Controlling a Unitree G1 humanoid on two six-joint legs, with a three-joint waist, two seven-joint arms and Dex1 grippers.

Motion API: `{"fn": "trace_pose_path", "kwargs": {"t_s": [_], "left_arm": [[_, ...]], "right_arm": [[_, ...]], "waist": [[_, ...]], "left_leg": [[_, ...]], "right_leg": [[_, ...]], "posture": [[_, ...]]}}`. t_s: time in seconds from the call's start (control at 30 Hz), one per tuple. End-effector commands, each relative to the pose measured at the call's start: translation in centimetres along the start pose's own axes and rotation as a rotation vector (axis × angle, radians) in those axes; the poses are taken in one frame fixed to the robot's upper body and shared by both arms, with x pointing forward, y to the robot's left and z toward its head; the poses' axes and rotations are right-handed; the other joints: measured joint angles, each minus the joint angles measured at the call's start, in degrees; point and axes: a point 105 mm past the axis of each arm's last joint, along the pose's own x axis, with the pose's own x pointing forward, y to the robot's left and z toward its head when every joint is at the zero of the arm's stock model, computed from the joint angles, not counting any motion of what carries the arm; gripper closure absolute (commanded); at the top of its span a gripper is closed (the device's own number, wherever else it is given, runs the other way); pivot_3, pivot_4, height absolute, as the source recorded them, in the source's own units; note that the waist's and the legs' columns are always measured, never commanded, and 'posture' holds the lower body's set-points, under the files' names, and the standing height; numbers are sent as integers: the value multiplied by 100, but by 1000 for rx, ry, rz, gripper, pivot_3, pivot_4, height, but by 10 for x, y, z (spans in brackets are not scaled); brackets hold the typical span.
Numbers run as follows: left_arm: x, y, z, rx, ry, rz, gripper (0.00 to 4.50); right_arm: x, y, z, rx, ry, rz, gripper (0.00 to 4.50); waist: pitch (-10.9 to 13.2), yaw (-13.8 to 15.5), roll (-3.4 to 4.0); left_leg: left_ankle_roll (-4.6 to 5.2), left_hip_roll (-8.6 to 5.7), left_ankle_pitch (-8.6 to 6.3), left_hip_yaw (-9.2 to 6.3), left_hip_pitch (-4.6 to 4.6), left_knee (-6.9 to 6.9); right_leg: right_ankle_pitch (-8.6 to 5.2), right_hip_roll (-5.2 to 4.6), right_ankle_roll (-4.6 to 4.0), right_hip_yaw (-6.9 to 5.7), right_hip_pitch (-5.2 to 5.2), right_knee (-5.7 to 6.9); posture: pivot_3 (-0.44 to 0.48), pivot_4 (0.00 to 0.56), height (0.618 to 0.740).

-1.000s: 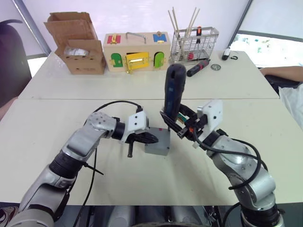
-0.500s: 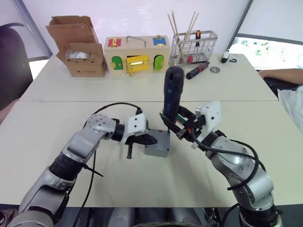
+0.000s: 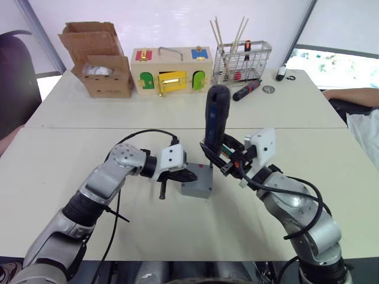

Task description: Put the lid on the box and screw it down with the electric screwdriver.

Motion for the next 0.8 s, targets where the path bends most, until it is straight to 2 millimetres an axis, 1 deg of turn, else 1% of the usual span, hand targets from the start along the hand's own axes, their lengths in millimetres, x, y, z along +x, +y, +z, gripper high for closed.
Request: {"fn": "trace_pose_path", "kwargs": {"t_s": [0.03,0.5,0.7,0.73,0.8], "left_arm": [[2,-3,-13,-29,53,-11,4500],[1,-3,-10,-34,42,-10,4500],[2,-4,-9,-45,28,-8,4500],[2,-4,-7,-53,18,-8,4500],[-3,-4,0,-85,-22,-8,4500]], "right_arm": [[-4,11,-64,130,269,34,2677],[1,7,-40,77,190,46,2677],[3,7,-38,80,185,55,2677],[3,7,-36,79,175,56,2677],[4,3,-24,80,132,53,2677]], "waist": [[0,0,1],[7,2,12],[17,5,22],[20,5,22],[39,1,23]], "left_leg": [[0,0,0,0,0,-1],[-1,0,0,0,-8,-9],[-1,0,-1,0,-14,-12],[-1,0,-1,0,-15,-13],[-1,0,-1,1,-16,-14]], "right_leg": [[0,0,0,0,0,-1],[-2,-8,-5,0,-2,-13],[-3,-11,-6,0,-5,-20],[-3,-11,-6,0,-5,-21],[-3,-12,-7,0,-6,-21]], "posture": [[0,150,740],[0,150,740],[0,150,740],[0,150,740],[0,150,740]]}}
